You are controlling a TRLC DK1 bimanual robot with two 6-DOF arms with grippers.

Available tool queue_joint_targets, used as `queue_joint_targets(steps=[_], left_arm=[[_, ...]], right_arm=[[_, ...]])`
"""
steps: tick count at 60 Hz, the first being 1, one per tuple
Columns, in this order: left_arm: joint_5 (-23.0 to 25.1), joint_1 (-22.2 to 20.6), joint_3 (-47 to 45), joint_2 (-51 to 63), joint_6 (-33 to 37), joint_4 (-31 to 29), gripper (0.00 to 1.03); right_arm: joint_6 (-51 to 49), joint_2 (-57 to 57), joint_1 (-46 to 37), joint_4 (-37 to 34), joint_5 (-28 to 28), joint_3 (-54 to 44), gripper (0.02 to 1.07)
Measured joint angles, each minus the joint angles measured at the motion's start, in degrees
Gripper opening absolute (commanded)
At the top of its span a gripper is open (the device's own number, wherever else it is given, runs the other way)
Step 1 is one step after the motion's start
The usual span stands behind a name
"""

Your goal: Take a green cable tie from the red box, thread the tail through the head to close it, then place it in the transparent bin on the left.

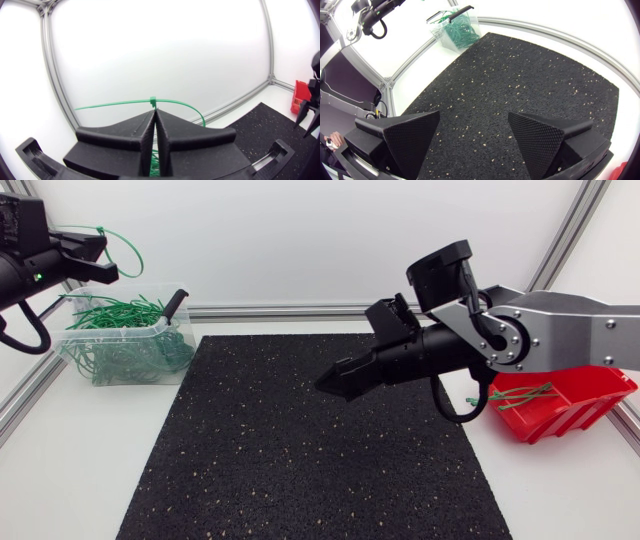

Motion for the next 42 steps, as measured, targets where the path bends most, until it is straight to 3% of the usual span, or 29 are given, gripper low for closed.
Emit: queue_joint_targets(steps=[9, 13, 21, 25, 27, 34, 42], left_arm=[[-2.1, 4.2, 12.3, 11.1, -1.0, -6.5, 0.04], [-3.5, 4.6, 16.7, 16.1, -1.4, -9.6, 0.09], [-7.5, 4.6, 22.6, 25.7, -1.6, -14.8, 0.54], [-9.9, 4.5, 26.5, 30.9, -1.6, -20.3, 0.90], [-11.2, 4.5, 28.4, 33.2, -1.6, -23.8, 1.00], [-13.3, 4.5, 30.9, 37.7, -1.6, -30.8, 1.00], [-13.5, 4.4, 28.5, 35.6, -1.6, -30.3, 1.00]], right_arm=[[-0.8, -3.1, 0.5, 0.7, 2.9, -2.4, 1.04], [-0.9, -4.4, 0.7, 0.8, 3.5, -3.2, 1.04], [-1.1, -6.8, 1.0, 0.9, 4.4, -4.8, 1.04], [-1.2, -8.0, 1.0, 0.9, 5.0, -5.9, 1.04], [-1.3, -8.6, 1.0, 0.8, 5.5, -6.4, 1.04], [-1.9, -11.4, 0.1, 0.8, 7.3, -8.7, 1.04], [-3.5, -15.1, -4.0, 0.8, 8.9, -11.1, 1.04]])
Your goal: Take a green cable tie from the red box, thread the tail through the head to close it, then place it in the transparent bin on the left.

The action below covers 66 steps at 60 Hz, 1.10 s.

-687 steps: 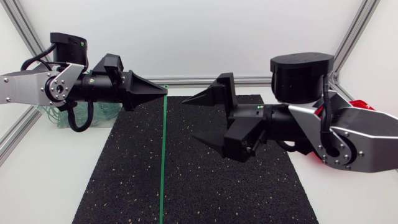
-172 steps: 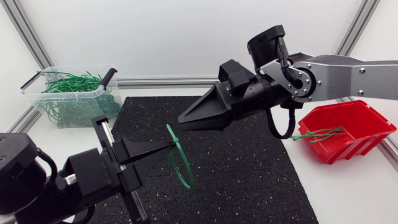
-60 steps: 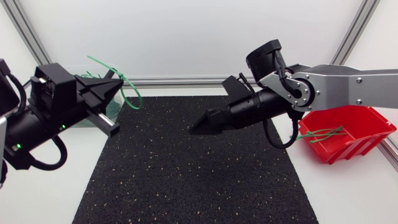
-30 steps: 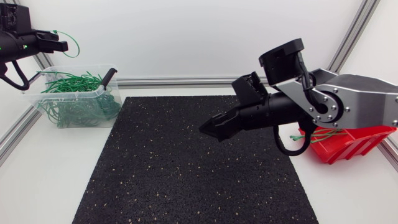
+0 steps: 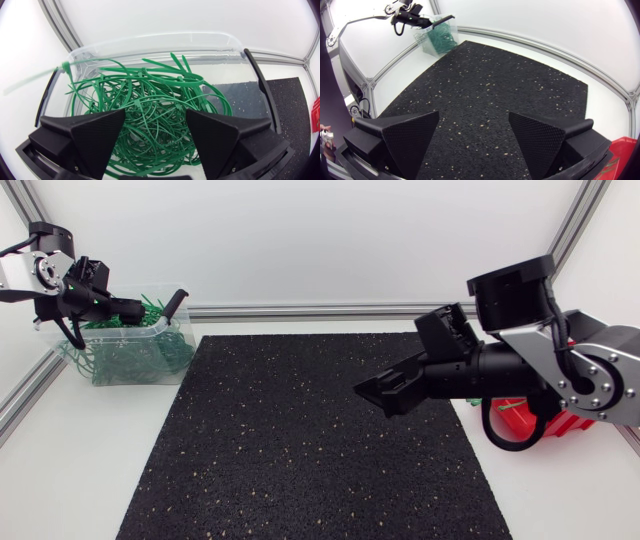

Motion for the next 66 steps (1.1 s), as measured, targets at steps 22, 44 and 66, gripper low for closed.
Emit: queue_joint_targets(steps=[22, 44, 66], left_arm=[[0.8, -1.3, -21.2, -21.2, -1.5, 9.2, 1.00], [5.0, -0.6, -38.0, -46.6, -7.7, 17.3, 1.00], [5.0, -3.2, -60.0, -71.6, -8.0, 21.1, 1.00]], right_arm=[[-8.9, -9.7, -19.0, 0.5, 0.6, -5.9, 1.04], [-13.7, -26.3, -30.0, 0.5, 1.2, -16.7, 1.03], [-13.6, -42.8, -32.5, 2.2, 5.7, -26.3, 1.03]])
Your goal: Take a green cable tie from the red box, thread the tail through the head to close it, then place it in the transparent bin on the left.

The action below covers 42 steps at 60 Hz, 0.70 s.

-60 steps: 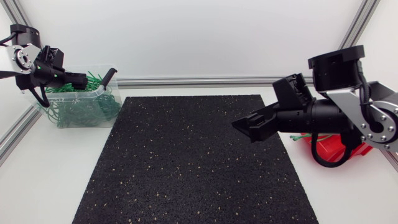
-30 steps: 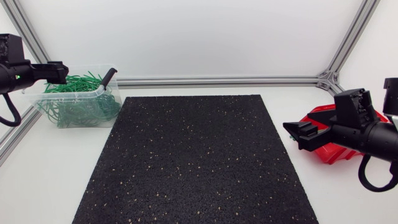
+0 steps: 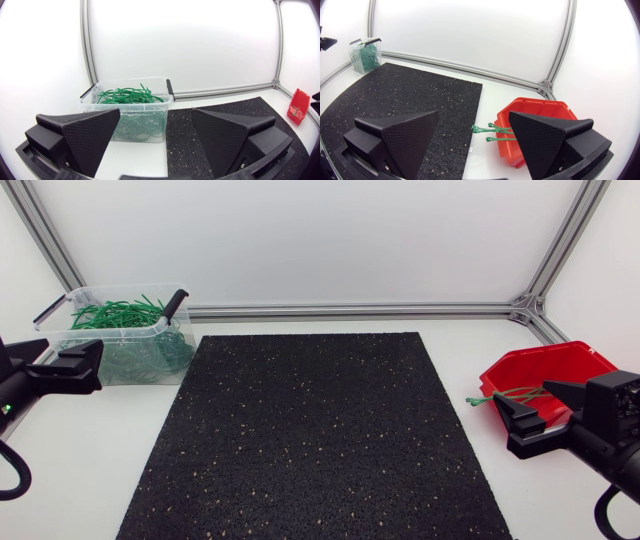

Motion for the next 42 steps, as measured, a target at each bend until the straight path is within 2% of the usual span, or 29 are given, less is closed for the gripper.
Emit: queue_joint_targets(steps=[12, 42], left_arm=[[-0.3, -0.2, -6.8, -7.8, -0.2, 0.5, 1.00], [-3.7, -5.2, -16.5, -22.5, -2.3, -0.8, 1.00]], right_arm=[[2.7, -5.8, 1.8, 2.2, 3.0, -3.6, 1.03], [10.5, -20.0, 6.5, 7.8, 10.8, -13.0, 1.03]])
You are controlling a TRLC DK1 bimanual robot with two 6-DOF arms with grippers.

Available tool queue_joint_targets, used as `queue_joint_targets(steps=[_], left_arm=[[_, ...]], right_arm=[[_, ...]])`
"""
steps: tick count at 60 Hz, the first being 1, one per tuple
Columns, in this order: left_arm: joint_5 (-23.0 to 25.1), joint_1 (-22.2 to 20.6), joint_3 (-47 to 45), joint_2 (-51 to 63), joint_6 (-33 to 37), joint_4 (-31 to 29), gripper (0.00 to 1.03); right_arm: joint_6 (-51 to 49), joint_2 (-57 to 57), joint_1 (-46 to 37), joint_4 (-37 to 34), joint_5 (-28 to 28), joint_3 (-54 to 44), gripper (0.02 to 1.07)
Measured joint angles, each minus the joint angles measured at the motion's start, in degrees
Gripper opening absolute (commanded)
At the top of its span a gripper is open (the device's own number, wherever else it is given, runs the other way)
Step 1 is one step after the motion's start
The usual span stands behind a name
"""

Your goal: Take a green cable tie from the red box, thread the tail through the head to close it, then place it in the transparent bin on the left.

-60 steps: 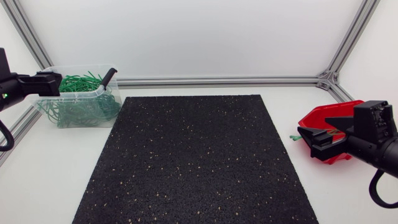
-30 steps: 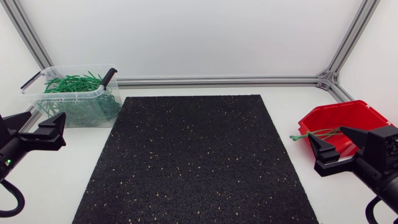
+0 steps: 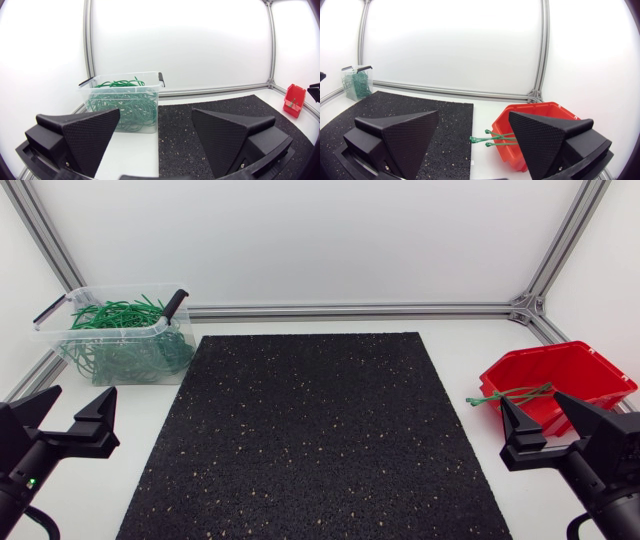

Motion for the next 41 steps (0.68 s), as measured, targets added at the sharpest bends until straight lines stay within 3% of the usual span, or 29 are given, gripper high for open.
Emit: queue_joint_targets(steps=[25, 41], left_arm=[[-3.2, -4.3, -7.9, -11.9, -2.0, -1.7, 0.99], [-3.8, -4.9, -8.0, -13.9, -2.1, -1.6, 0.99]], right_arm=[[2.7, -4.9, 1.4, 1.7, 2.5, -3.0, 1.03], [2.7, -4.9, 1.4, 1.7, 2.6, -3.0, 1.03]])
